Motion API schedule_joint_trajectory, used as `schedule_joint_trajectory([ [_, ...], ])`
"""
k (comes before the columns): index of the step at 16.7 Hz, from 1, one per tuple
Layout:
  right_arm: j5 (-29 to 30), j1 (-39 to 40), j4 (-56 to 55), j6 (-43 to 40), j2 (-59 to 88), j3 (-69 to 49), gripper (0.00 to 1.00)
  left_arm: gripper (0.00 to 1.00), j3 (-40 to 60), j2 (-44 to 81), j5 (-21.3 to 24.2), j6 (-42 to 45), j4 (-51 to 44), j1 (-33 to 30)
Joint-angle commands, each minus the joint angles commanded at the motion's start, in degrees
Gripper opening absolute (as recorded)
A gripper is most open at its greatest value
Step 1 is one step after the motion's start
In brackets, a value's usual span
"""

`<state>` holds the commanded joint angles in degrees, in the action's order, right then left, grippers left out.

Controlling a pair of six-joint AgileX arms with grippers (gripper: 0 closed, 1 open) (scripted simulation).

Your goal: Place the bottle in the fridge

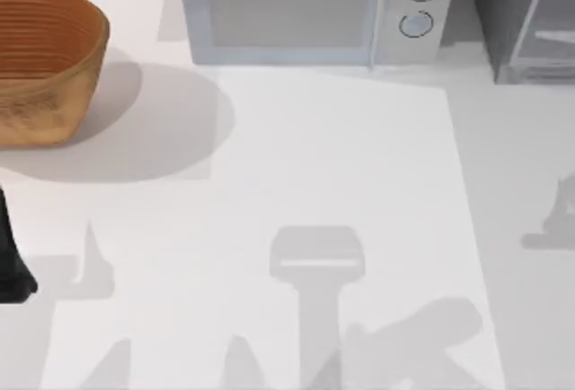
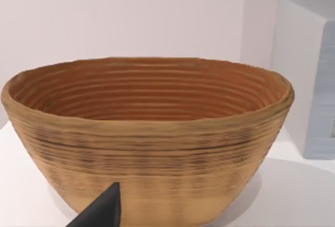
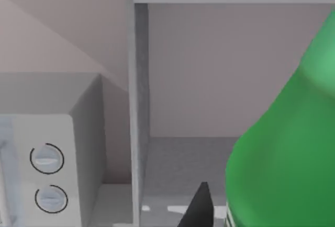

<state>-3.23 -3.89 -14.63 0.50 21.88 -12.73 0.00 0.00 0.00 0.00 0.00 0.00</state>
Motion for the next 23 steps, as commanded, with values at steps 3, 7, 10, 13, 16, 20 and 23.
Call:
schedule_joint_trajectory([
  [3,-2.11,-2.41,-9.49,0.2,17.91,-8.25,0.01,1.0,0.0,0.0,0.0,0.0,0.0,0.0],
  [7,-5.2,-5.66,-22.86,0.37,46.34,-19.89,0.01,1.0,0.0,0.0,0.0,0.0,0.0,0.0],
  [10,-7.41,-7.92,-32.34,0.42,66.68,-28.15,0.01,1.0,0.0,0.0,0.0,0.0,0.0,0.0],
  [13,-9.28,-9.87,-40.47,0.4,82.69,-35.23,0.01,1.0,0.0,0.0,0.0,0.0,0.0,0.0],
  [16,-10.68,-11.31,-46.54,0.36,93.33,-40.51,0.01,1.0,0.0,0.0,0.0,0.0,0.0,0.0],
  [20,-11.51,-12.13,-50.08,0.34,98.99,-43.6,0.01,1.0,0.0,0.0,0.0,0.0,0.0,0.0],
  [23,-11.51,-12.13,-50.08,0.34,98.99,-43.6,0.01,1.0,0.0,0.0,0.0,0.0,0.0,0.0],
])
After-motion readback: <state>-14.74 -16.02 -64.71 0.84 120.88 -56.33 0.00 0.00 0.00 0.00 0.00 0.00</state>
